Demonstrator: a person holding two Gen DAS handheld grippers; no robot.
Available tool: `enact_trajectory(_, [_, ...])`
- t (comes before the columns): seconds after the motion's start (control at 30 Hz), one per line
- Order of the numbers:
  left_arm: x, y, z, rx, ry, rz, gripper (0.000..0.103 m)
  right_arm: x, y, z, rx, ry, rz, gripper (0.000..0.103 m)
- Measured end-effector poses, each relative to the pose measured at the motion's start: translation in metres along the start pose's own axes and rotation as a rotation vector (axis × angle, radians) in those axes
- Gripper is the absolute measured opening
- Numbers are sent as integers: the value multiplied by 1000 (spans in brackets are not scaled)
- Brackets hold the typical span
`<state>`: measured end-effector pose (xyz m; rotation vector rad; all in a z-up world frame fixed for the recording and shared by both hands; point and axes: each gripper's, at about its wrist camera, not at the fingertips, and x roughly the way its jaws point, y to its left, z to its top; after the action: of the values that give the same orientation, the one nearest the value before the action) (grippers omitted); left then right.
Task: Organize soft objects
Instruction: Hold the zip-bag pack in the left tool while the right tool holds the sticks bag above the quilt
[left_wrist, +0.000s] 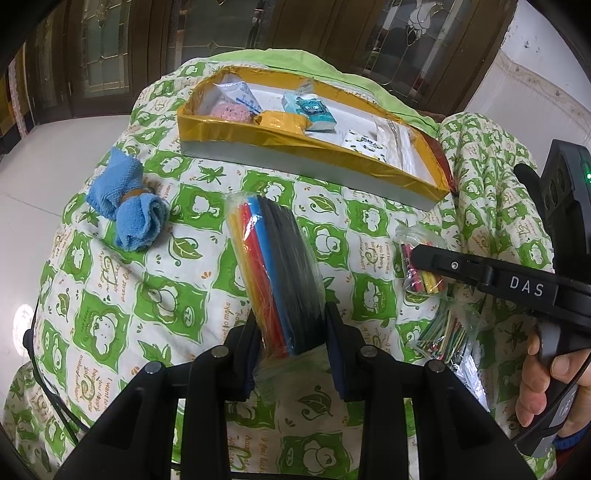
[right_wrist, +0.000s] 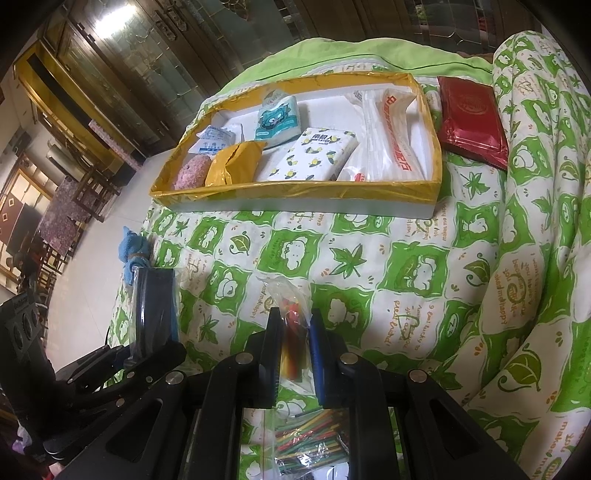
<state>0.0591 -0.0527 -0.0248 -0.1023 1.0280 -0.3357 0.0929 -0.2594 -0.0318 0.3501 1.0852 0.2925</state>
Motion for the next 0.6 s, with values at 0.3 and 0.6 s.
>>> enact_trajectory(0.3, [-2, -1, 4, 19, -7, 17, 30, -8, -3, 5, 11, -22, 2, 15])
enact_trajectory(0.6, [-11, 4, 20, 15, -22, 13, 30, -20, -7, 16, 21, -62, 4, 15])
